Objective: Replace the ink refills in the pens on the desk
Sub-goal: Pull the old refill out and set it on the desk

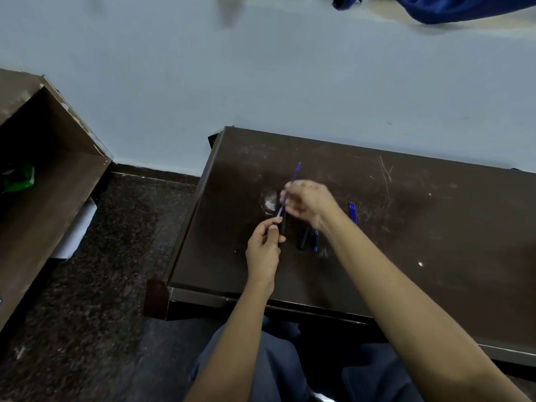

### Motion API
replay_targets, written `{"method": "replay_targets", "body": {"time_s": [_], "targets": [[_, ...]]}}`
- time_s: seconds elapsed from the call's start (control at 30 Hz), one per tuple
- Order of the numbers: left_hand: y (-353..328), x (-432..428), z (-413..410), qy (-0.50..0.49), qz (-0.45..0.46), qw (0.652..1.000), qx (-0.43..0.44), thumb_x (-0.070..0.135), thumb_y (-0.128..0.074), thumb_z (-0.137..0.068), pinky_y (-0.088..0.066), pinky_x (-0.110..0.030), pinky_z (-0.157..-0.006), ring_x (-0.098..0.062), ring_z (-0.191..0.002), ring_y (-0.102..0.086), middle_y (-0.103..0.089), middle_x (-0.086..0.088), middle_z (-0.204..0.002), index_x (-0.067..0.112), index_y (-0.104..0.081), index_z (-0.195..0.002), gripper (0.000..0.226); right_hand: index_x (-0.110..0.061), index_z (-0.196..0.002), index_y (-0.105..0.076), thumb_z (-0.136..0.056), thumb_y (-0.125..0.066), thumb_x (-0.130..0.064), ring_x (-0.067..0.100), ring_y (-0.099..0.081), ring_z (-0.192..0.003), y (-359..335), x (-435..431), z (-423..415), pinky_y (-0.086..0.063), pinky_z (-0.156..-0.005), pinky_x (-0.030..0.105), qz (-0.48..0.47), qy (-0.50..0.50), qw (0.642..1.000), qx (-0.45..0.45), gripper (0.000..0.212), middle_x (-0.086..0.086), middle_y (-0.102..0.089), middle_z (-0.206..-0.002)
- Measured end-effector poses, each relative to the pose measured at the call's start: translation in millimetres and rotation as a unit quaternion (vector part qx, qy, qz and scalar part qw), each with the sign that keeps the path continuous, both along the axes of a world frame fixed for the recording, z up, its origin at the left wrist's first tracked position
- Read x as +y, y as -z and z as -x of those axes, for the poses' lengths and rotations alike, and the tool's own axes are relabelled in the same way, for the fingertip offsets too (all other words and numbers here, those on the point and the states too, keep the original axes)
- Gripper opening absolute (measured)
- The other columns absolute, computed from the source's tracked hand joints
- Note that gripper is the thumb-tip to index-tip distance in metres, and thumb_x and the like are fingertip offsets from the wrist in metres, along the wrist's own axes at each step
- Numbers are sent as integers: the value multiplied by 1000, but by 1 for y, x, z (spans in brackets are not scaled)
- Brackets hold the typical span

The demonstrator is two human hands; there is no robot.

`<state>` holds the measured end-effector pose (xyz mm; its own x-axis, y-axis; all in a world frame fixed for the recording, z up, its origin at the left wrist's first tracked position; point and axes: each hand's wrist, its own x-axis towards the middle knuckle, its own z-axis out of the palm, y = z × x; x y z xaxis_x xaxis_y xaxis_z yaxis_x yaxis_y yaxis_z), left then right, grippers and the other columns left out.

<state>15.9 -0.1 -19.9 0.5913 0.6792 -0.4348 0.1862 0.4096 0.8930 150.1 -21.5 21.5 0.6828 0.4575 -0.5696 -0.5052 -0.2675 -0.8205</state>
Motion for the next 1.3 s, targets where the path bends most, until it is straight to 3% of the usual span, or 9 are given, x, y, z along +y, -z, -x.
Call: {"method": "replay_targets", "body": {"time_s": [0.03, 0.1, 0.2, 0.33, 0.6, 0.83, 0.97, 1.17, 1.3], "targets": [[1, 0, 0, 1, -2, 1000, -1, 22, -49, -98, -34, -14, -43, -3, -51, -41, -58, 4, -69, 31, -68, -102, 22, -16, -79, -61, -92, -58, -9, 14, -59, -61, 0, 3, -12, -51, -63, 26, -6, 32, 999, -33, 16, 7, -65, -75], [4, 1, -1, 7, -10, 1000, -3, 23, -49, -98, -34, -15, -44, -2, -50, -40, -58, 6, -67, 32, -68, -101, 22, -11, -85, -67, -91, -60, -10, 20, -62, -68, 3, 7, -40, -54, -68, 31, 77, 13, 974, -214, 9, 11, -68, -81], [9, 5, -6, 11, -13, 1000, -3, 24, -48, -98, -33, -14, -42, -2, -47, -38, -58, 9, -65, 30, -69, -103, 22, -11, -102, -73, -91, -58, -13, 26, -64, -91, 15, 20, -70, -52, -85, 35, 238, -136, 865, -420, 18, 12, -71, -102], [11, 3, -4, 26, -17, 1000, 4, 24, -48, -98, -34, -15, -42, -1, -46, -38, -59, 11, -63, 32, -69, -102, 22, -16, -110, -71, -93, -52, -9, 35, -61, -106, 28, 26, -78, -50, -86, 40, 344, -247, 768, -481, 26, 14, -66, -117], [11, -4, -6, 52, -30, 998, 11, 25, -48, -98, -36, -15, -44, 0, -47, -40, -60, 12, -63, 34, -68, -103, 22, -9, -115, -68, -92, -47, -1, 36, -57, -107, 59, 16, -74, -51, -82, 43, 366, -243, 732, -521, 31, 16, -62, -115], [9, -4, -5, 60, -36, 998, 9, 27, -47, -98, -36, -13, -44, 1, -47, -41, -59, 14, -61, 36, -68, -102, 23, -9, -117, -65, -95, -46, -3, 35, -55, -109, 59, 14, -74, -50, -86, 44, 358, -252, 727, -530, 30, 15, -62, -115], [8, -4, -5, 64, -37, 997, 9, 27, -48, -98, -36, -14, -43, 2, -47, -41, -60, 13, -63, 35, -68, -103, 23, -9, -122, -63, -96, -47, -9, 35, -54, -110, 52, 7, -70, -48, -90, 47, 332, -240, 746, -525, 30, 16, -62, -117], [3, -6, -3, 79, -52, 995, 12, 27, -47, -98, -36, -13, -44, 2, -48, -42, -61, 17, -61, 35, -67, -105, 22, -10, -116, -66, -95, -50, -14, 34, -57, -106, 45, -41, -57, -49, -89, 48, 302, -46, 820, -484, 27, 15, -61, -115], [-3, -11, -4, 84, -52, 995, 20, 27, -47, -98, -36, -15, -46, 0, -49, -42, -60, 15, -63, 32, -67, -107, 22, -10, -111, -63, -89, -63, -31, 37, -57, -106, 44, -86, -54, -50, -88, 49, 368, 41, 854, -366, 31, 16, -57, -118]]}}
